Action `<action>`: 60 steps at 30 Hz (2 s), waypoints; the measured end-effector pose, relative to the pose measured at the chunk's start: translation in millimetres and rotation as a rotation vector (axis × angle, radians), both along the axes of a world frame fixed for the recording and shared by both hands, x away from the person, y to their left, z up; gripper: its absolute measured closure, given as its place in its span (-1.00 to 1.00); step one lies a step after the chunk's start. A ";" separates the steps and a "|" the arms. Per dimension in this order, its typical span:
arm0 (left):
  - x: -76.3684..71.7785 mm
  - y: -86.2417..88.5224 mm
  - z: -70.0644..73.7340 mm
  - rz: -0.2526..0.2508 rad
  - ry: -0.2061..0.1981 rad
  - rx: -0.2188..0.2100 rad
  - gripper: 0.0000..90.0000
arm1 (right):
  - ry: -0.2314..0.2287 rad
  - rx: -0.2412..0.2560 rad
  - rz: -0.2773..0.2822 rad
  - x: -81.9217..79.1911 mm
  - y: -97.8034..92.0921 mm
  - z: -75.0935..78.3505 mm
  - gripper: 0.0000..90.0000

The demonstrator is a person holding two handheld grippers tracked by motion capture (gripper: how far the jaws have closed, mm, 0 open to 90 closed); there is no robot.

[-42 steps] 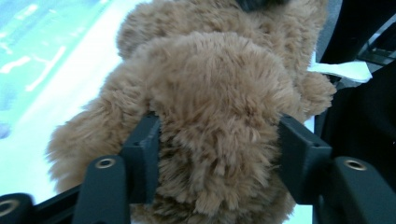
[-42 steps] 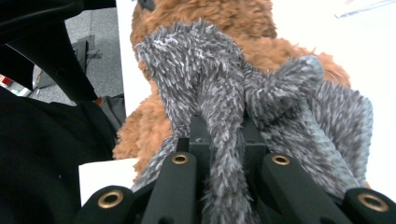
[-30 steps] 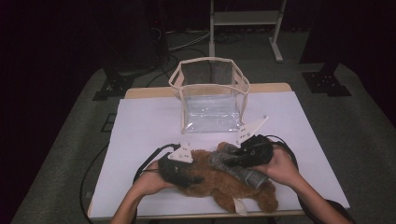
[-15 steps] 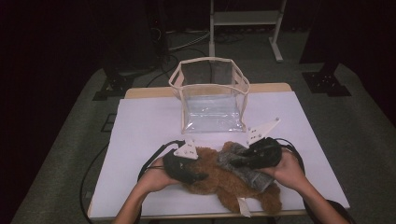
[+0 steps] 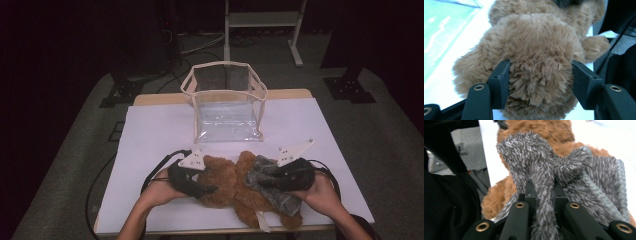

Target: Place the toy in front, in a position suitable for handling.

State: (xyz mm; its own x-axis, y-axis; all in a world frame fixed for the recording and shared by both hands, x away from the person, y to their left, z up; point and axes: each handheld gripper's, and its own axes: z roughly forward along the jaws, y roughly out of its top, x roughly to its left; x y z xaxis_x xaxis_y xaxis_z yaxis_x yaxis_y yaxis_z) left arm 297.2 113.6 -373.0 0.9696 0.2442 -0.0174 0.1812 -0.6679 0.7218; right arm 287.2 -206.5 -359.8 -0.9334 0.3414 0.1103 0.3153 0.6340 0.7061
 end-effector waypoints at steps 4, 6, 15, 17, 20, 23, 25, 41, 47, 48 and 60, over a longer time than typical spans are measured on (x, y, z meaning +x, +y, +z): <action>-1.2 -5.9 -9.3 -0.010 0.028 -0.025 -0.09 | -0.014 -0.025 -0.010 2.4 -2.4 -3.8 0.77; 0.5 -7.4 -9.9 -0.009 0.034 -0.038 -0.09 | -0.020 -0.044 -0.016 7.8 -3.3 -3.6 0.77; 10.0 -29.0 -7.1 0.000 0.041 -0.061 -0.11 | 0.003 -0.059 -0.080 36.0 -24.8 -0.8 0.77; 12.7 -33.5 -7.7 0.002 0.036 -0.065 -0.11 | 0.022 -0.034 -0.083 39.0 -27.1 -1.3 0.77; 14.4 -39.4 -5.8 0.016 0.018 -0.044 -0.11 | 0.014 -0.021 -0.074 36.2 -20.1 3.4 0.76; 16.3 -38.2 -3.6 0.029 0.005 -0.029 -0.13 | -0.015 -0.010 -0.028 23.1 -6.1 9.9 0.76; 18.1 -33.5 -2.6 0.039 0.002 -0.021 -0.13 | -0.031 -0.010 0.005 13.7 -0.5 11.9 0.76; 16.1 -22.6 -3.0 0.057 -0.025 0.011 -0.14 | -0.049 0.001 -0.110 -38.5 -43.2 -13.5 0.77; 11.5 -15.6 -4.6 0.041 0.004 0.024 -0.16 | -0.095 -0.022 -0.126 -23.8 -35.4 -20.9 0.78; 10.9 -14.6 -5.5 0.040 0.010 0.021 -0.16 | -0.099 -0.026 -0.127 -20.0 -34.2 -20.7 0.78; 13.0 -17.2 -8.4 0.012 0.014 0.036 -0.16 | -0.124 -0.063 -0.129 25.1 -30.0 -10.9 0.78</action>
State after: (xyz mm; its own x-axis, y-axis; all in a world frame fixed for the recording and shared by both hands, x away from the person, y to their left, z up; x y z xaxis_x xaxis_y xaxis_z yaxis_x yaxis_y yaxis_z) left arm 310.2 96.4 -381.4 0.9664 0.2562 -0.0221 0.1992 -0.6915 0.6944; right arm 312.3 -236.5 -370.7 -0.8864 0.4621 -0.0284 0.3099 0.6378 0.7051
